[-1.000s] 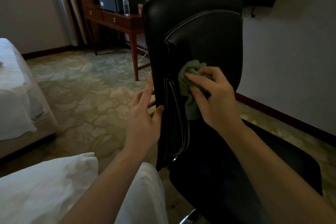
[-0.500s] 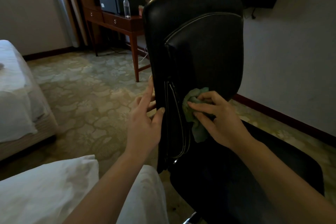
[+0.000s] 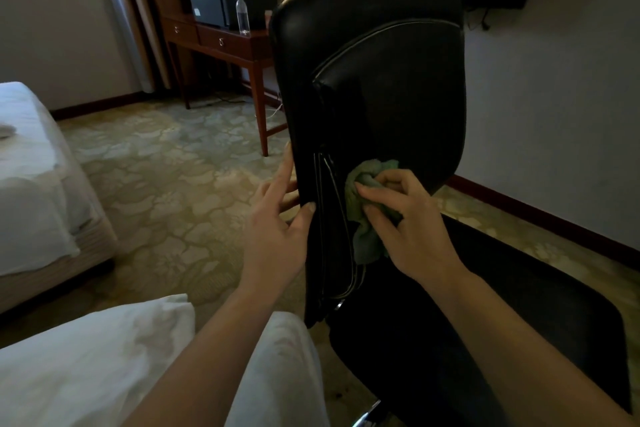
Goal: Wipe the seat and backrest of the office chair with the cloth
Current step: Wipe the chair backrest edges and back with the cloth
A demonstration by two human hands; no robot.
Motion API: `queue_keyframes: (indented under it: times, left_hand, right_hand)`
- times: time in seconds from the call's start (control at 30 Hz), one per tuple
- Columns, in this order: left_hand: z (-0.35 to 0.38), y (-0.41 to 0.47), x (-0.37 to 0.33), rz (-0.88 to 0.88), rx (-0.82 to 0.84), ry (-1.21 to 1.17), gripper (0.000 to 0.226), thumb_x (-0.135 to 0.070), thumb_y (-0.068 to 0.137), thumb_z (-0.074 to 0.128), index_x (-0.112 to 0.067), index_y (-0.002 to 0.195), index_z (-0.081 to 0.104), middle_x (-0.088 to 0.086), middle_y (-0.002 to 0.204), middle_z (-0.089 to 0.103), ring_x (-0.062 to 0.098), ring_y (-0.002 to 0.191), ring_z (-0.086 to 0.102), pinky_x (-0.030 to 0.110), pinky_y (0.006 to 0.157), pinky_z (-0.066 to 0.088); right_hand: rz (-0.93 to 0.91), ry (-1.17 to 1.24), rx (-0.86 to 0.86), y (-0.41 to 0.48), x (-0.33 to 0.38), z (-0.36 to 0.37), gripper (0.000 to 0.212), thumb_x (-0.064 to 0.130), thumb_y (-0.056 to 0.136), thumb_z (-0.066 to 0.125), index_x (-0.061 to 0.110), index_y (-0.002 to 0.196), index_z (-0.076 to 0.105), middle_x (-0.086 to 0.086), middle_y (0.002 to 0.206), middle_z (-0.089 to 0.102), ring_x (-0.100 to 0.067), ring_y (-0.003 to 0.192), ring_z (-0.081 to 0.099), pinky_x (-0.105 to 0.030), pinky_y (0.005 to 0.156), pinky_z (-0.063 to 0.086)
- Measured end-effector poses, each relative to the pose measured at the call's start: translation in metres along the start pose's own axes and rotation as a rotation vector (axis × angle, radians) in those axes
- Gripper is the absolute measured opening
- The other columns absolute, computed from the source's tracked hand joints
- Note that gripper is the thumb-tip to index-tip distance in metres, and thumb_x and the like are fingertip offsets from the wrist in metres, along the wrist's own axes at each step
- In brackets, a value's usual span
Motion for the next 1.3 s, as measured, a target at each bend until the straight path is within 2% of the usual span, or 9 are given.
queue_keyframes:
  times: [0.13,0.23,0.37,0.57,0.7,0.87,1.0,1.1,1.3]
  left_hand:
    - [0.002,-0.001,0.0,-0.001,-0.001,0.018,0.084,-0.003,0.094,0.064,-0.06,0.145,0.031,-0.012,0.12,0.06,-0.003,0.11,0.063,0.018,0.084,0.056]
    - [0.004,-0.002,0.001,-0.012,-0.005,-0.003,0.082,-0.002,0.095,0.063,-0.059,0.145,0.032,-0.013,0.118,0.059,-0.002,0.11,0.063,0.015,0.079,0.055]
    - [0.002,-0.002,0.002,0.0,-0.016,0.005,0.083,0.0,0.096,0.061,-0.059,0.146,0.032,-0.013,0.118,0.057,0.0,0.11,0.064,0.022,0.079,0.059]
    - [0.002,-0.001,0.004,0.01,-0.009,-0.017,0.081,0.0,0.096,0.061,-0.054,0.148,0.033,-0.003,0.124,0.06,0.002,0.112,0.064,0.027,0.084,0.06]
    - [0.004,-0.001,0.007,0.009,-0.01,-0.023,0.077,-0.004,0.097,0.062,-0.049,0.151,0.033,-0.009,0.127,0.057,0.002,0.113,0.063,0.022,0.083,0.058]
    - [0.004,-0.002,0.003,0.024,0.001,0.008,0.079,-0.004,0.096,0.062,-0.054,0.149,0.03,-0.009,0.127,0.057,-0.001,0.113,0.062,0.017,0.082,0.056]
    - [0.005,-0.003,0.005,0.011,0.003,0.0,0.078,-0.003,0.097,0.061,-0.053,0.149,0.032,-0.007,0.125,0.059,-0.001,0.112,0.063,0.015,0.077,0.056]
    - [0.003,-0.003,0.005,0.02,-0.012,0.004,0.077,-0.001,0.096,0.062,-0.048,0.151,0.033,-0.009,0.129,0.056,-0.001,0.116,0.061,0.012,0.081,0.054]
    - [0.004,-0.002,0.009,0.005,-0.016,-0.038,0.075,-0.003,0.097,0.061,-0.047,0.151,0.035,-0.011,0.131,0.055,0.003,0.117,0.061,0.021,0.083,0.058]
  right_hand:
    - [0.014,-0.038,0.076,-0.014,-0.009,-0.003,0.024,0.006,0.093,0.065,0.015,0.114,0.072,0.007,0.115,0.054,0.0,0.104,0.055,-0.009,0.093,0.043]
    - [-0.072,-0.149,-0.051,-0.004,0.006,-0.018,0.022,0.007,0.092,0.065,0.012,0.111,0.074,0.004,0.113,0.055,0.002,0.101,0.05,-0.005,0.09,0.04]
    - [-0.137,-0.164,-0.164,0.017,0.03,-0.021,0.028,0.003,0.09,0.068,0.009,0.118,0.071,-0.001,0.12,0.054,-0.005,0.109,0.055,-0.014,0.096,0.047]
    - [-0.093,-0.048,-0.132,0.018,0.028,-0.005,0.028,-0.003,0.091,0.063,0.003,0.118,0.067,0.004,0.117,0.048,0.013,0.105,0.049,-0.004,0.092,0.04]
    - [-0.124,-0.146,-0.104,0.0,0.019,0.003,0.028,0.003,0.094,0.063,0.008,0.121,0.066,-0.003,0.119,0.049,-0.006,0.107,0.052,-0.013,0.093,0.045]
    - [-0.074,-0.126,-0.042,-0.016,0.001,0.0,0.03,0.004,0.091,0.067,0.01,0.121,0.067,0.004,0.118,0.048,0.0,0.106,0.052,-0.011,0.093,0.044]
    - [-0.079,-0.084,-0.163,0.0,0.019,-0.015,0.041,0.007,0.089,0.071,0.012,0.128,0.061,-0.001,0.122,0.054,-0.007,0.111,0.056,-0.018,0.095,0.049]
    - [-0.079,-0.05,-0.095,0.017,0.034,-0.005,0.05,0.01,0.088,0.072,0.013,0.135,0.055,0.0,0.125,0.055,-0.009,0.116,0.054,-0.019,0.1,0.045]
    - [-0.104,-0.074,-0.054,0.011,0.03,0.004,0.05,0.003,0.091,0.067,0.005,0.139,0.053,0.005,0.126,0.047,-0.001,0.118,0.048,-0.011,0.104,0.039]
Point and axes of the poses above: each hand's wrist, its own y-axis towards the middle knuckle, its own z-axis out of the palm, x = y × z, the point moved 8 cm from there along y, towards the middle knuckle
